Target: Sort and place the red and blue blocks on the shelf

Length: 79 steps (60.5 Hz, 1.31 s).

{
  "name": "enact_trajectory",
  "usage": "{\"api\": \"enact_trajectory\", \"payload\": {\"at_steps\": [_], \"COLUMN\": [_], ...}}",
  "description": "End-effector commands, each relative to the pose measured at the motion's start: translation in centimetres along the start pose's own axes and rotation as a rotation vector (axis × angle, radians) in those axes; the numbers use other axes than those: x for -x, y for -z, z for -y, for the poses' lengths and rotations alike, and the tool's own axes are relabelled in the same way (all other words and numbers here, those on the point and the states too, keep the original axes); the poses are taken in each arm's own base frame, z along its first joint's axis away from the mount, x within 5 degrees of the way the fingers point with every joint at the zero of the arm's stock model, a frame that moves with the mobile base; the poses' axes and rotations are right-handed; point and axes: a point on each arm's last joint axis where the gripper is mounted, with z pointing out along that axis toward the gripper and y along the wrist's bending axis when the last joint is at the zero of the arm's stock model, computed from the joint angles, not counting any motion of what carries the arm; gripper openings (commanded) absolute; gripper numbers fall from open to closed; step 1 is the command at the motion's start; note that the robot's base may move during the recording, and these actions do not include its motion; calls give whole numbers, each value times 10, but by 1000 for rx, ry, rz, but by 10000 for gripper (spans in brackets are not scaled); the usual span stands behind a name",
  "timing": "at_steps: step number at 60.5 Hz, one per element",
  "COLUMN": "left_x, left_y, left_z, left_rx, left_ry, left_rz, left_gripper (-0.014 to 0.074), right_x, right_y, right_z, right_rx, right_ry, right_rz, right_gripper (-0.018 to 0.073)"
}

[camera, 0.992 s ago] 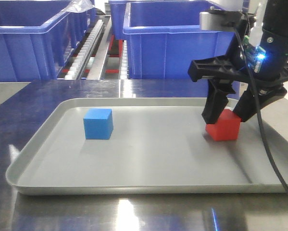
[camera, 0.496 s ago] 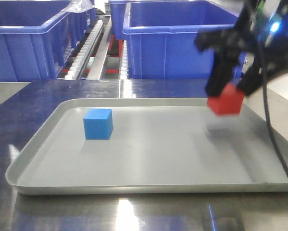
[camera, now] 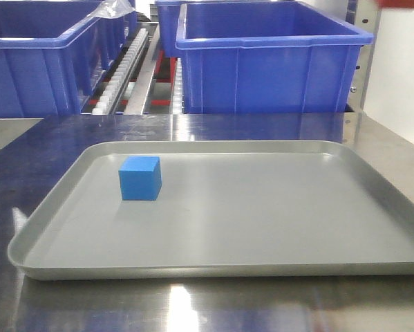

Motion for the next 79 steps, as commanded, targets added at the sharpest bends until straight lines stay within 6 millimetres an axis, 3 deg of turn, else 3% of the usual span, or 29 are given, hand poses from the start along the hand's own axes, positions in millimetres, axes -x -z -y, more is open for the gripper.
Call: {"api": "enact_trajectory", "payload": {"at_steps": [1, 10, 21, 39, 79], "left_x": [1, 1, 1, 1, 1], "left_y": [0, 0, 0, 0, 0], "left_z": [1, 1, 1, 1, 1], "left_rx": [-19, -19, -19, -19, -19], "left_ry": [7, 7, 7, 7, 7], "left_rz": [77, 77, 77, 77, 77], "left_gripper": [137, 137, 137, 137, 137], "right_x": [10, -15, -53, -105, -110], "right_y": [27, 50, 73, 86, 84], "right_z": [9, 28, 37, 44, 44], "right_rx": [-18, -91, -134, -177, -178], "right_ry": [-5, -38, -55, -69, -69], "right_rz": [189, 265, 342, 392, 388], "right_gripper": [50, 50, 50, 50, 50]}}
